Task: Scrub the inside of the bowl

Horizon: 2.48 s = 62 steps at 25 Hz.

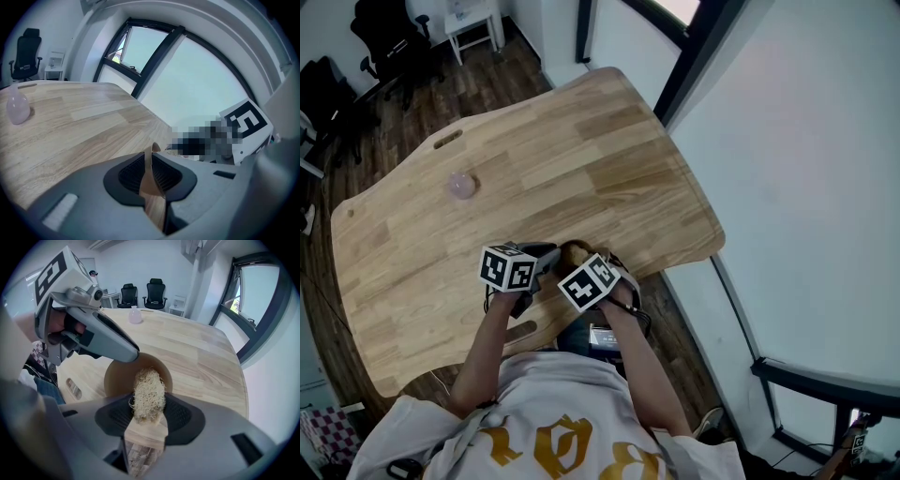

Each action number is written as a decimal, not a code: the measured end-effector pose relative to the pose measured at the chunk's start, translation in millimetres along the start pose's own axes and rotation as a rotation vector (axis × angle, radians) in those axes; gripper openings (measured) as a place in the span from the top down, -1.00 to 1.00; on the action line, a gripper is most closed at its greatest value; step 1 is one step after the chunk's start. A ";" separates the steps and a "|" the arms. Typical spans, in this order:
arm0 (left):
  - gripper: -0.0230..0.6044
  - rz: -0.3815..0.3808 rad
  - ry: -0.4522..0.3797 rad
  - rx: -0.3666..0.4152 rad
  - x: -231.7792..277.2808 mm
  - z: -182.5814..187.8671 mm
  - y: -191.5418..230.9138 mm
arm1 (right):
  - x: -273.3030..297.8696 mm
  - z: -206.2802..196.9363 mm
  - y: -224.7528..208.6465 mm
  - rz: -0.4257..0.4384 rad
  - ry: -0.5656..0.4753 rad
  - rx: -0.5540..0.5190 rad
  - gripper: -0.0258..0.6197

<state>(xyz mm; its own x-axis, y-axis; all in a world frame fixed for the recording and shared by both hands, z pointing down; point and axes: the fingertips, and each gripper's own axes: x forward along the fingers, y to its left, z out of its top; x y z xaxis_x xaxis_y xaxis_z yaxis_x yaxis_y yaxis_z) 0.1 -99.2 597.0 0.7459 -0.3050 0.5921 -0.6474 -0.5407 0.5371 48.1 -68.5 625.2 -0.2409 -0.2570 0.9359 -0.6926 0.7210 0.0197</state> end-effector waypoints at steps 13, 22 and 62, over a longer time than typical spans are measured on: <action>0.79 -0.031 -0.015 -0.035 1.0 2.3 0.1 | -0.2 4.4 2.7 0.010 -0.026 -0.031 0.36; 0.79 -0.023 -0.017 -0.042 -0.4 2.4 2.1 | -2.9 12.1 17.9 0.054 -0.054 -0.068 0.36; 0.79 0.017 -0.025 -0.072 -1.0 -3.4 13.5 | 10.5 1.1 9.0 -0.015 -0.006 -0.098 0.36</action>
<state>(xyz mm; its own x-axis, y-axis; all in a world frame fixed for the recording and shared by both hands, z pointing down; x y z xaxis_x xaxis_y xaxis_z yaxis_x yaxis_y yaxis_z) -9.9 -103.4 605.6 0.7380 -0.3339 0.5864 -0.6688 -0.4779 0.5695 38.5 -65.4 634.8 -0.2357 -0.2719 0.9330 -0.6262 0.7767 0.0681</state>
